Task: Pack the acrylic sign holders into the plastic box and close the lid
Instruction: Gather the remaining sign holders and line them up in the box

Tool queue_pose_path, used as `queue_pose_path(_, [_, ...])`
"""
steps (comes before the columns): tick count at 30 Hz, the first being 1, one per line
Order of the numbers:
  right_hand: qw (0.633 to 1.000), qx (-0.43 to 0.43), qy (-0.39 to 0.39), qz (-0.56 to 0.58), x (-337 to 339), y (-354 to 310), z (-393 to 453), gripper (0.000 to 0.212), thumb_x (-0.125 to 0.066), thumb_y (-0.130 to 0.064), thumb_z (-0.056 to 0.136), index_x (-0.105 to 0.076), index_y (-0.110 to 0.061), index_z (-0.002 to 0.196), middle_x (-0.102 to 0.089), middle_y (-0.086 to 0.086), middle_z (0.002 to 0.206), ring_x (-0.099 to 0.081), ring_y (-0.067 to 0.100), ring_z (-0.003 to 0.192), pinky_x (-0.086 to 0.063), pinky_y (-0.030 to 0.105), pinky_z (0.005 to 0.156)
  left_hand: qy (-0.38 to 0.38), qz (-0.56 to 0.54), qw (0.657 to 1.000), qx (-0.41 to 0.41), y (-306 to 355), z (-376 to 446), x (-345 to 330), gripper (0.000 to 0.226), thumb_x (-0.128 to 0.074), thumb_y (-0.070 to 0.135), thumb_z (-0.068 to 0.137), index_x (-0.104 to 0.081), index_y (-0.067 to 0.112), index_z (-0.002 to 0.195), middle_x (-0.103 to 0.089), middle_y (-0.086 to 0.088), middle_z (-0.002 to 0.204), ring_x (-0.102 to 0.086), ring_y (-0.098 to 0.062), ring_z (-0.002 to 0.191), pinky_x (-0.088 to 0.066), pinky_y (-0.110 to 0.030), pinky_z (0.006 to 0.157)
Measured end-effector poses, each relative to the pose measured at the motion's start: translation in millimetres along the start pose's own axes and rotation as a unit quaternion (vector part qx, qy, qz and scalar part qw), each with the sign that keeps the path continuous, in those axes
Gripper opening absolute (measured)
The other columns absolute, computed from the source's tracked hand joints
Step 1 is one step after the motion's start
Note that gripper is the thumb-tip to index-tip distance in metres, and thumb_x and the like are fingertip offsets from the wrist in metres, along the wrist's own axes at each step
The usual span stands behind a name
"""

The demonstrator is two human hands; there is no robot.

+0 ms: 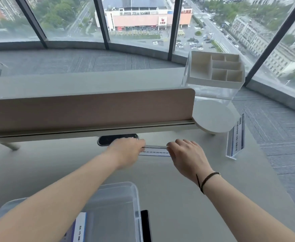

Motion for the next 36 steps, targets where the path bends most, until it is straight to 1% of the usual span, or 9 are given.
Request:
queue_pose_path(2, [1.0, -0.008, 0.006, 0.022, 29.5, -13.5, -4.5, 0.035, -0.032, -0.036, 0.096, -0.062, -0.021, 0.087, -0.057, -0.002, 0.069, -0.057, 0.028, 0.062, -0.044, 0.033, 0.052, 0.004, -0.009, 1.0, -0.023, 5.2, -13.4, 21.3, 0.015, -0.038, 0.026, 0.103, -0.037, 0.023, 0.087, -0.063, 0.001, 0.097, -0.049, -0.027, 0.075, -0.033, -0.035, 0.057])
queue_pose_path(4, [1.0, 0.002, -0.011, 0.021, 62.3, -43.9, -10.9, 0.034, -0.03, -0.039, 0.097, -0.06, -0.024, 0.091, -0.06, -0.002, 0.074, -0.059, 0.027, 0.067, -0.045, 0.034, 0.052, 0.007, -0.026, 0.998, -0.048, 4.2, -41.7, 44.0, 0.014, -0.04, 0.026, 0.102, -0.041, 0.024, 0.088, -0.059, 0.002, 0.091, -0.052, -0.027, 0.079, -0.035, -0.035, 0.063])
queue_pose_path(11, [0.992, 0.015, -0.122, 0.006, 125.3, -146.7, -23.3, 0.032, -0.041, -0.047, 0.097, -0.054, -0.02, 0.087, -0.062, 0.003, 0.073, -0.054, 0.034, 0.07, -0.036, 0.036, 0.057, 0.011, 0.005, 0.993, -0.116, -8.2, -132.7, 87.4, 0.016, -0.042, 0.034, 0.101, -0.05, 0.023, 0.095, -0.047, 0.008, 0.079, -0.047, -0.022, 0.078, -0.035, -0.033, 0.068])
queue_pose_path(14, [0.99, 0.019, -0.136, 0.024, 126.4, -182.6, -34.4, 0.031, -0.043, -0.048, 0.096, -0.046, -0.021, 0.081, -0.055, 0.003, 0.069, -0.042, 0.033, 0.066, -0.032, 0.036, 0.056, -0.008, -0.029, 0.993, -0.117, -27.6, -165.2, 83.8, 0.018, -0.046, 0.034, 0.1, -0.05, 0.024, 0.086, -0.049, 0.007, 0.077, -0.048, -0.022, 0.079, -0.037, -0.034, 0.068])
queue_pose_path(18, [0.989, 0.013, -0.136, 0.06, 113.7, -218.4, -54.7, 0.036, -0.046, -0.048, 0.094, -0.053, -0.015, 0.082, -0.059, 0.004, 0.068, -0.048, 0.033, 0.068, -0.035, 0.035, 0.056, 0.01, -0.075, 0.989, -0.124, -54.6, -197.9, 66.4, 0.017, -0.053, 0.037, 0.095, -0.062, 0.024, 0.09, -0.06, 0.008, 0.084, -0.056, -0.019, 0.082, -0.049, -0.039, 0.075])
queue_pose_path(24, [0.988, -0.009, -0.127, 0.085, 87.6, -257.2, -83.9, 0.033, -0.046, -0.045, 0.094, -0.056, -0.016, 0.083, -0.062, 0.007, 0.07, -0.053, 0.035, 0.071, -0.034, 0.035, 0.056, 0.083, -0.124, 0.984, -0.102, -84.8, -226.8, 35.0, 0.021, -0.065, 0.045, 0.085, -0.07, 0.025, 0.089, -0.064, 0.006, 0.079, -0.058, -0.017, 0.077, -0.051, -0.037, 0.07])
queue_pose_path(27, [0.982, -0.056, -0.141, 0.112, 63.6, -267.1, -101.1, 0.034, -0.047, -0.042, 0.095, -0.053, -0.013, 0.078, -0.06, 0.006, 0.067, -0.053, 0.034, 0.069, -0.039, 0.037, 0.057, 0.156, -0.178, 0.969, -0.067, -96.9, -243.4, 14.3, 0.029, -0.067, 0.044, 0.088, -0.068, 0.027, 0.111, -0.068, 0.005, 0.097, -0.061, -0.016, 0.089, -0.051, -0.033, 0.079])
queue_pose_path(30, [0.973, -0.11, -0.161, 0.126, 33.0, -268.4, -121.3, 0.038, -0.045, -0.038, 0.096, -0.041, -0.013, 0.069, -0.053, 0.005, 0.061, -0.05, 0.032, 0.064, -0.038, 0.038, 0.055, 0.187, -0.222, 0.957, -0.016, -108.2, -262.5, -23.1, 0.043, -0.058, 0.039, 0.095, -0.052, 0.026, 0.136, -0.063, 0.002, 0.129, -0.06, -0.018, 0.113, -0.051, -0.038, 0.093])
queue_pose_path(36, [0.933, -0.237, -0.229, 0.146, -38.5, -264.5, -153.3, 0.037, -0.039, -0.032, 0.098, -0.036, -0.017, 0.064, -0.044, -0.001, 0.062, -0.041, 0.02, 0.057, -0.03, 0.033, 0.049, 0.008, -0.151, 0.988, 0.024, -113.2, -284.8, -123.8, 0.065, -0.04, 0.055, 0.098, -0.018, 0.033, 0.154, -0.021, 0.009, 0.161, -0.019, -0.014, 0.147, -0.019, -0.036, 0.12])
Point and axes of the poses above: each hand's wrist, its own z-axis towards the middle knuckle, its own x-axis out of the back of the hand, y = z × x, the point moved 5 cm from there along z, towards the middle knuckle
